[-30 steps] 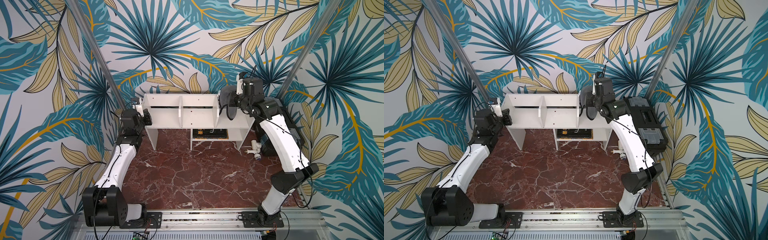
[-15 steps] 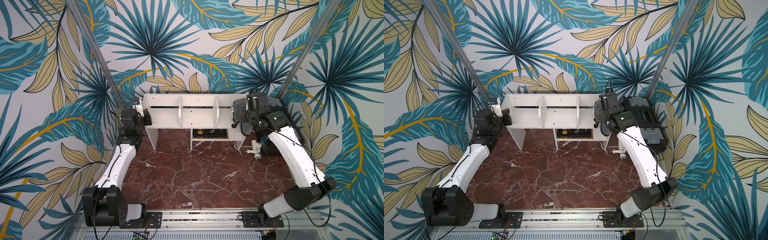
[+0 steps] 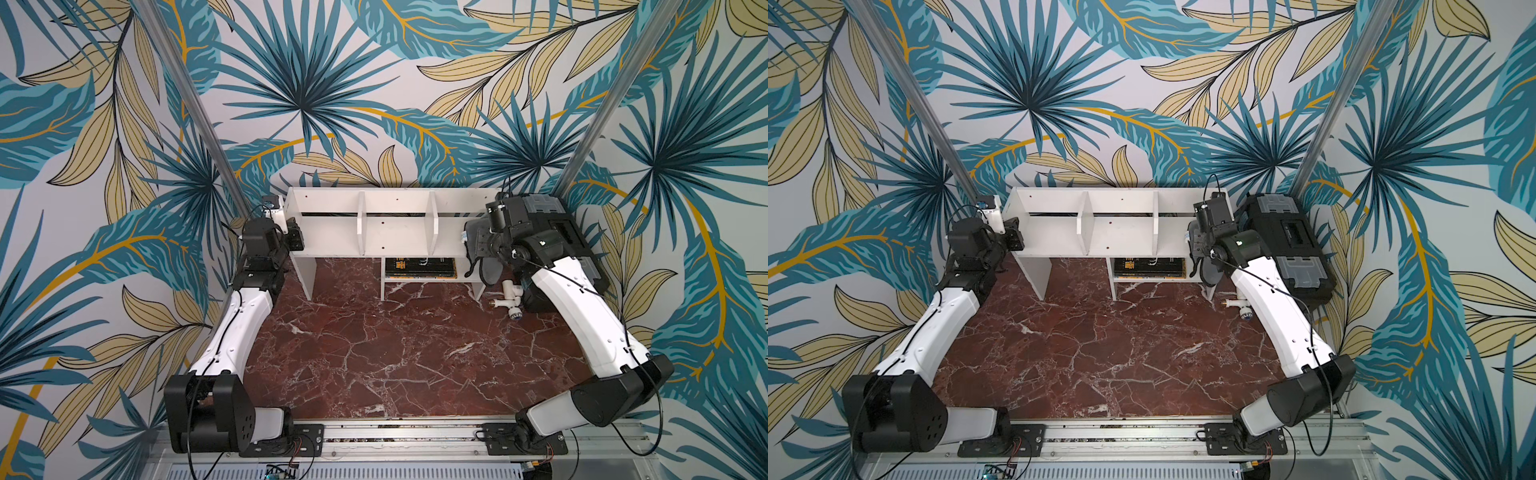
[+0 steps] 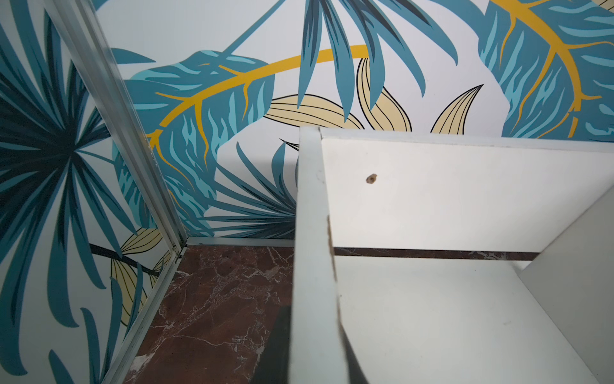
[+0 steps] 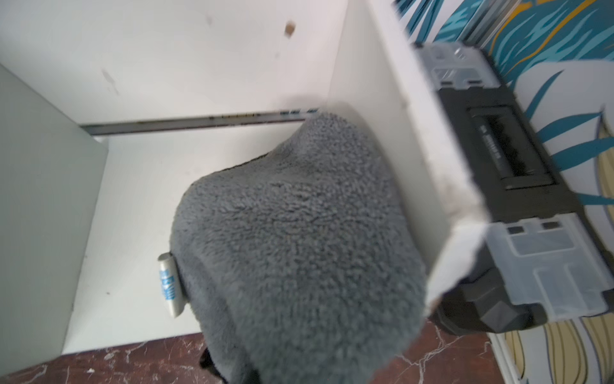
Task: Wipe the bookshelf clean with a cloth
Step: Wipe the dust from the shelf.
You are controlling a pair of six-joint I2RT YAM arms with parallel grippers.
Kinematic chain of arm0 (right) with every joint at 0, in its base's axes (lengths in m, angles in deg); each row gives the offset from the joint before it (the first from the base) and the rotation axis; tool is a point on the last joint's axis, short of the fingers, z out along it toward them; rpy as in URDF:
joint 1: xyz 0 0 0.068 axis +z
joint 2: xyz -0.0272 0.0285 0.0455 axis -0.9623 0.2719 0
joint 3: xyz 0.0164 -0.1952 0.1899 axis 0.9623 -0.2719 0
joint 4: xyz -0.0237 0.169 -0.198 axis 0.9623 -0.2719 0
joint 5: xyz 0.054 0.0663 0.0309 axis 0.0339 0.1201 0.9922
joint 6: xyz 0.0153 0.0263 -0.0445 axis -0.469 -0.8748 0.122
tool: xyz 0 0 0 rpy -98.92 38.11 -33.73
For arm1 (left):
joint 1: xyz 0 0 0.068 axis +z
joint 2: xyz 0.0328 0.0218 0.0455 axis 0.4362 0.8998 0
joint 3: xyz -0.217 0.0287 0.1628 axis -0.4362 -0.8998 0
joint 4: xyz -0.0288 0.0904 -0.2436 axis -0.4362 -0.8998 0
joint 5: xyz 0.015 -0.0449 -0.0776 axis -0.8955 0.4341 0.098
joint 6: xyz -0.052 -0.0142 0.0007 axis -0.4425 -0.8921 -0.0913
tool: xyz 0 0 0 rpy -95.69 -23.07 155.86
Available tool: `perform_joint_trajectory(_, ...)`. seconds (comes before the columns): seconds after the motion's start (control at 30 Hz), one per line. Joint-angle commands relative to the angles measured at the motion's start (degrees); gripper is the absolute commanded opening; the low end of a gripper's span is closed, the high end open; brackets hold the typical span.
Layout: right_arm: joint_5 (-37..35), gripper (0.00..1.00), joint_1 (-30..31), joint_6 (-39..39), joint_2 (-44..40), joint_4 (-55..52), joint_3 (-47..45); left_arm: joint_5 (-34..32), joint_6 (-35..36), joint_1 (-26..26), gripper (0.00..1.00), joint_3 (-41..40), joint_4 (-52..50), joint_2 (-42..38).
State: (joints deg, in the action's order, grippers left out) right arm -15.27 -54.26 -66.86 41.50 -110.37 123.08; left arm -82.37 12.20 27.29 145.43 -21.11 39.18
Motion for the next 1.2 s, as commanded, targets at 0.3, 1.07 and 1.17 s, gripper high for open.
perform_joint_trajectory(0.3, 0.10, 0.00, -0.20, 6.14, 16.15, -1.58, 26.52, 5.18, -7.52, -0.05, 0.00, -2.16, -4.68, -0.17)
perform_joint_trajectory(1.07, 7.13, 0.00, 2.82, 5.70, 6.50, 8.19, -4.18, 5.23, -7.68, -0.11, 0.00, -2.34, -4.65, 0.08)
perform_joint_trajectory(1.17, 2.42, 0.00, 1.02, 4.90, 7.28, 3.75, -1.82, 5.25, -7.67, -0.11, 0.00, -2.34, -4.68, 0.09)
